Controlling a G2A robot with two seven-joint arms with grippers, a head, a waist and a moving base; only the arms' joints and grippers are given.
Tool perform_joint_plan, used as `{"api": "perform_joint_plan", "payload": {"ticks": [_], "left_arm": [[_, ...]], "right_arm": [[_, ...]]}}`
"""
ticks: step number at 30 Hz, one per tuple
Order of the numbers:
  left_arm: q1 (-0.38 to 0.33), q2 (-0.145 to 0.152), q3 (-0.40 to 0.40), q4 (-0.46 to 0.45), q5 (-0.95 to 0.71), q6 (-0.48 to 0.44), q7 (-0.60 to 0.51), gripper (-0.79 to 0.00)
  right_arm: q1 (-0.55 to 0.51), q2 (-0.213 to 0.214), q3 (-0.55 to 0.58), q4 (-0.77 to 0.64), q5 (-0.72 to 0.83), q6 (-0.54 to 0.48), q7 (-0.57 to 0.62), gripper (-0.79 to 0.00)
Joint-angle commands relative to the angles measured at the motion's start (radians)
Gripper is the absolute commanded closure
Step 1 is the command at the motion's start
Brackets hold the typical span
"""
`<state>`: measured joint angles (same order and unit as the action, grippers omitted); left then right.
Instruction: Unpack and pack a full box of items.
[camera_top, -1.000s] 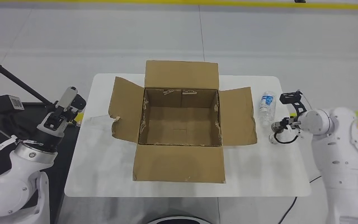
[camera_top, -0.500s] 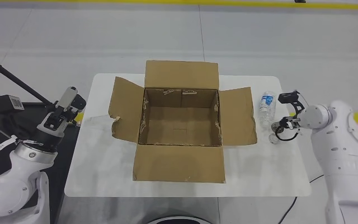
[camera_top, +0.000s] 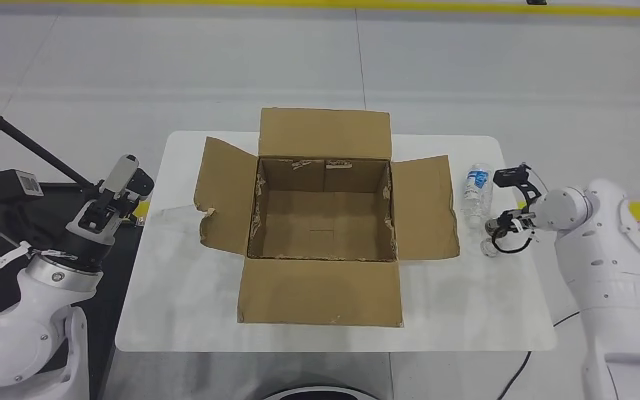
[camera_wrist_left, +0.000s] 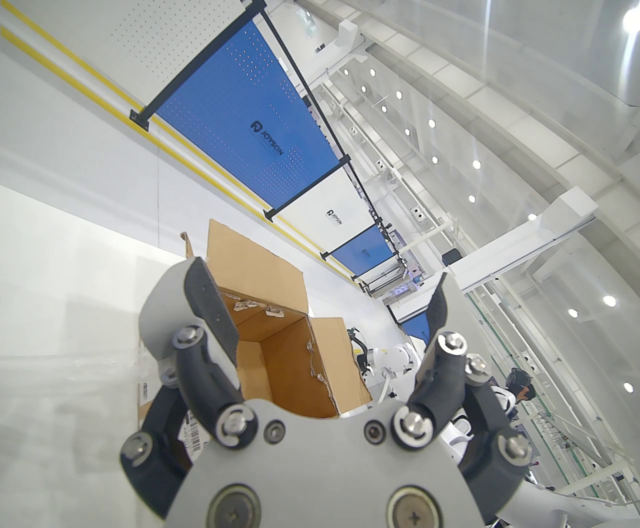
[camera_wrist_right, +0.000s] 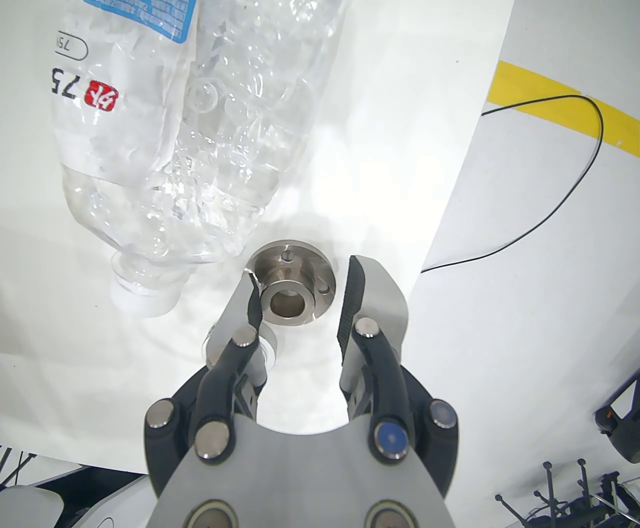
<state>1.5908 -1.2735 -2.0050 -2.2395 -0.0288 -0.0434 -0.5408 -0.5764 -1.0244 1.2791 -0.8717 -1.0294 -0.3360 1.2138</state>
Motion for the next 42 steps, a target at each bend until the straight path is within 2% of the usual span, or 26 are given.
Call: {"api": "perform_joint_plan", "payload": {"ticks": [1,19,34,35,37,40,41,42], "left_arm": [[0.000,0.000,0.000,0.000,0.000,0.000,0.000,-0.785],[0.000,0.000,0.000,0.000,0.000,0.000,0.000,-0.785],[0.000,0.000,0.000,0.000,0.000,0.000,0.000,-0.785],[0.000,0.000,0.000,0.000,0.000,0.000,0.000,-0.785],[0.000,0.000,0.000,0.000,0.000,0.000,0.000,-0.785],[0.000,0.000,0.000,0.000,0.000,0.000,0.000,-0.785],[0.000,0.000,0.000,0.000,0.000,0.000,0.000,-0.785],[0.000,0.000,0.000,0.000,0.000,0.000,0.000,-0.785]], "right_arm": [[-0.002,0.001,-0.001,0.000,0.001,0.000,-0.001,-0.379],[-0.026,0.012,-0.009,-0.046,0.021,0.004,0.003,-0.305],[-0.001,0.011,-0.045,-0.012,0.020,0.003,-0.001,-0.259],[0.001,0.011,-0.048,-0.009,0.019,0.004,-0.003,-0.249],[0.004,0.010,-0.053,-0.003,0.021,0.006,-0.004,-0.163],[0.006,0.010,-0.057,0.000,0.025,0.008,-0.007,-0.077],[0.006,0.010,-0.058,-0.001,0.027,0.009,-0.008,-0.009],[0.006,0.011,-0.057,-0.003,0.028,0.010,-0.007,0.000]]}}
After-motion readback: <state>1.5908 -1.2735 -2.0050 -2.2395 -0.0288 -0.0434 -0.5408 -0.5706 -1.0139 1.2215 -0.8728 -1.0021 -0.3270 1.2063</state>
